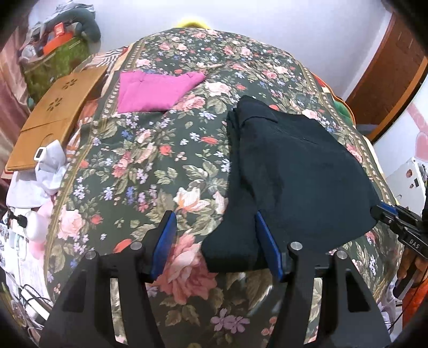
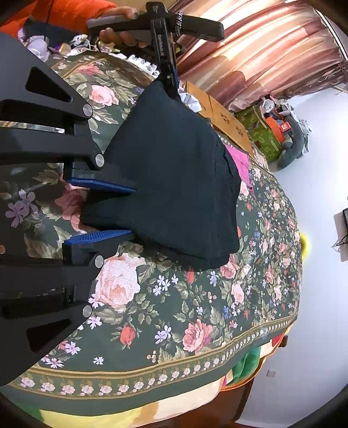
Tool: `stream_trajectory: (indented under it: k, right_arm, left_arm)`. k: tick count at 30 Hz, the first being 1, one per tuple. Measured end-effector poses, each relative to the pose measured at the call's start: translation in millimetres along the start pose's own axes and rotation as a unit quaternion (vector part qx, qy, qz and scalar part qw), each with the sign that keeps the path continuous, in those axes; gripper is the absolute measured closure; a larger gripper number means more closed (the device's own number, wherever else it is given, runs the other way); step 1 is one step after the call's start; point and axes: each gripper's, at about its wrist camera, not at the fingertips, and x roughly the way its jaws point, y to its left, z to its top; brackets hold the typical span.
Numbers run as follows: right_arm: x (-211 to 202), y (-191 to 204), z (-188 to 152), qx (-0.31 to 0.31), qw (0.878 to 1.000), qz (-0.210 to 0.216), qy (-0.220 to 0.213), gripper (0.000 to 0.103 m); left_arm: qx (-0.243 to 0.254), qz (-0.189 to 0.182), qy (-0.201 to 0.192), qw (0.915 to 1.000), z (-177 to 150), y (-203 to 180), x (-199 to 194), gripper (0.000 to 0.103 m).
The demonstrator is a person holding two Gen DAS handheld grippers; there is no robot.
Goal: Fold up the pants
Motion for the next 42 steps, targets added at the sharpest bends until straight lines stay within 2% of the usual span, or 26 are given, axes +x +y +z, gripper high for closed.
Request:
stream_trajectory:
  k: [2,6,11,13,14,15,17,22,25,28,37,40,42]
  right_arm:
    - [-1,0,0,0.000,1.000,0.000,0.000,0.080]
    - [-3,-1,0,0.013,1.000,0.004,0.004,0.079]
    - [-13,-5,11,0.024,1.000,0.004,0.004,0.077]
    - [-15,-7,18,0.017,1.000,-0.006,0.000,0.066]
    - [-17,-8,22,0.014,1.000,-0.009,-0.006,0.056]
    - [-17,-10,27,0.012,1.000,-0.012,-0.011,0.051]
    - [-15,-13,37,0.010,1.000,-0.018,-0.015,0.049]
    - [2,-27,63,0.013,1.000,-0.013,-0.019,0.049]
    - [23,-36,82,0.015,1.000,-0.007,-0.010,0.049]
    - [42,-43,97,0.011,1.000,-0.007,-0.001,0.049]
    - [106,-54,128,0.007,0.999,-0.004,0.048,0.050]
    - [118,-50,128,-0.006,0.998,-0.006,0.060,0.061]
    - [122,-47,128,-0.022,0.998,-0.016,0.063,0.076]
  left_arm:
    - [0.006,0.035,-0.007,0.9994,0,4,-4,0.043]
    - [-0.003,0.017,0.009,0.9998,4,15,-2,0.043]
    - [0.031,0.034,-0.027,0.9986,32,1,-14,0.043]
    - [0.039,0.022,-0.032,0.9985,46,-6,-16,0.042]
    - [0.041,0.019,-0.033,0.9984,54,-9,-16,0.037]
    - [0.042,0.016,-0.035,0.9984,59,-11,-15,0.030]
    - [0.048,0.010,-0.040,0.9980,75,-18,-11,0.024]
    - [0.063,-0.007,-0.031,0.9975,106,-30,9,0.022]
    - [0.064,-0.028,-0.009,0.9975,126,-35,31,0.022]
    - [0.053,-0.020,0.010,0.9983,141,-35,53,0.022]
    - [0.060,-0.050,0.058,0.9952,152,-42,106,0.022]
    - [0.076,-0.042,0.062,0.9943,143,-47,119,0.023]
    - [0.082,-0.040,0.061,0.9939,138,-47,124,0.026]
